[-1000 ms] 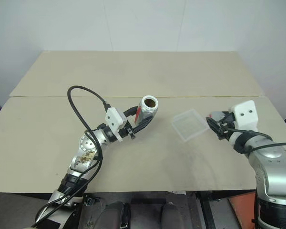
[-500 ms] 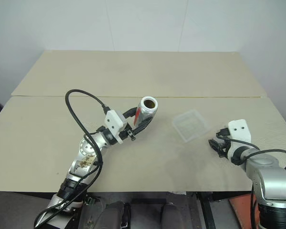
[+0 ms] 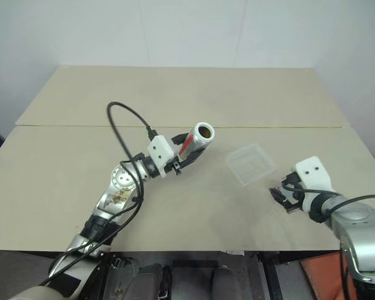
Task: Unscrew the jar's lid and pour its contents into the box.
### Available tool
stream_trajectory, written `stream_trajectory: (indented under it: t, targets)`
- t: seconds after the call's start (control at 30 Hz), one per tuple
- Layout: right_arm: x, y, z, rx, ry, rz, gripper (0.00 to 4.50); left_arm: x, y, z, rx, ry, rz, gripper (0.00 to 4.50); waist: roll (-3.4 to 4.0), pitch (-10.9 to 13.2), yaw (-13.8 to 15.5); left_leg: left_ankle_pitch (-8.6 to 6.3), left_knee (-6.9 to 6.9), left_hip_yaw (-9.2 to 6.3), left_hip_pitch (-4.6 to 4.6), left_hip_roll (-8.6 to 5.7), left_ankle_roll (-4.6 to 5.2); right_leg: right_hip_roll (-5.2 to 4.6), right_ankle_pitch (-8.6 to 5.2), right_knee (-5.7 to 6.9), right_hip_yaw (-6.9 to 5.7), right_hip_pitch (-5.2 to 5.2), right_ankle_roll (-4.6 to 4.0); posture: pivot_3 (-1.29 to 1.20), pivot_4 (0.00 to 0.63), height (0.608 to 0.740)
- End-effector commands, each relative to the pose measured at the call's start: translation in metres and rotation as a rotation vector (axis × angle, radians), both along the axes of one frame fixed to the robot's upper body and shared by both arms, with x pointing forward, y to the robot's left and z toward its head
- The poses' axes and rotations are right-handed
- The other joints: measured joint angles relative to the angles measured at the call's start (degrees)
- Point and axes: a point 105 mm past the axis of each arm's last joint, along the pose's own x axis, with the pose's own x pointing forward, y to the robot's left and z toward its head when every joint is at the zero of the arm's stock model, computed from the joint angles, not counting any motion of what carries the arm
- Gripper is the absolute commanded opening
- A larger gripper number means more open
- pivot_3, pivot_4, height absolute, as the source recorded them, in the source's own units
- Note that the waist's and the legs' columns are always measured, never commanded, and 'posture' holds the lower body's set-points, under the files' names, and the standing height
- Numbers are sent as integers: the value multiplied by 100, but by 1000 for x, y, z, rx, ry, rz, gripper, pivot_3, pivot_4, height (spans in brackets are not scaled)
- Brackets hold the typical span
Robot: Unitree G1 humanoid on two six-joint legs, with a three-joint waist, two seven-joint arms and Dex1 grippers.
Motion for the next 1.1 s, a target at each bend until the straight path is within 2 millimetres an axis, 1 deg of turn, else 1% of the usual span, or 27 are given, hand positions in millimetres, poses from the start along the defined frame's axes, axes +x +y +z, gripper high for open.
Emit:
stream_trajectory:
  t: [0.03,0.13,0.23,0.37,0.43,0.47,0.6,0.67,0.7,0.8,0.93,1.1]
  targets:
    - [-4,7,46,-42,-128,106,4462,7,-14,8,95,-101,-40,2138,0,0,1,0,-1,2,0,0,0,1,0,-2,0,0,0,0,150,740]
    - [-9,15,62,-59,-145,202,4462,18,-23,9,178,-153,-61,2138,-2,1,2,-1,-1,1,-1,1,1,2,0,-6,-1,1,0,0,150,740]
    - [-12,22,67,-62,-157,251,4462,27,-32,10,292,-242,-83,2138,-5,2,3,-1,-1,4,-4,0,2,2,0,-7,-3,1,1,0,150,740]
    - [-13,26,63,-66,-152,256,4462,38,-46,8,501,-409,-90,2138,-6,3,7,-1,6,8,-23,-3,2,1,1,-11,-9,-6,3,0,150,740]
    - [-16,28,57,-93,-132,275,4462,42,-52,10,547,-457,-88,2138,-6,3,23,-2,8,8,-33,-3,3,1,2,-15,-14,-11,4,0,150,740]
    - [-19,29,57,-86,-127,289,4462,43,-58,9,611,-520,-86,2138,-6,3,27,-2,8,7,-38,-4,4,1,2,-18,-19,-12,4,0,150,740]
    - [-23,31,62,-49,-156,295,4462,46,-81,13,731,-704,-72,2138,-13,8,66,-4,16,8,-48,-7,6,-1,4,-19,-20,-16,9,0,150,740]
    - [-26,30,60,-45,-157,280,4462,47,-94,21,761,-818,-44,2138,-17,10,103,-4,20,6,-51,-8,6,-1,4,-18,-21,-16,11,0,150,740]
    - [-27,30,59,-45,-155,276,4462,47,-98,24,760,-855,-34,2138,-18,10,123,-4,22,5,-51,-8,7,-1,4,-18,-21,-16,11,0,150,740]
    - [-31,28,58,-49,-160,253,4462,44,-109,26,826,-1042,-35,2138,-20,11,147,-5,22,5,-52,-7,7,-1,2,-17,-21,-18,13,0,150,740]
    - [-35,32,64,-35,-190,241,4462,41,-116,23,910,-1242,-60,2138,-21,12,139,-5,22,7,-51,-7,7,-1,2,-12,-17,-22,14,0,150,740]
    - [-38,36,68,16,-220,224,4462,40,-121,20,951,-1405,-57,2138,-22,13,147,-5,23,7,-52,-7,6,-1,2,-7,-16,-25,13,0,150,740]
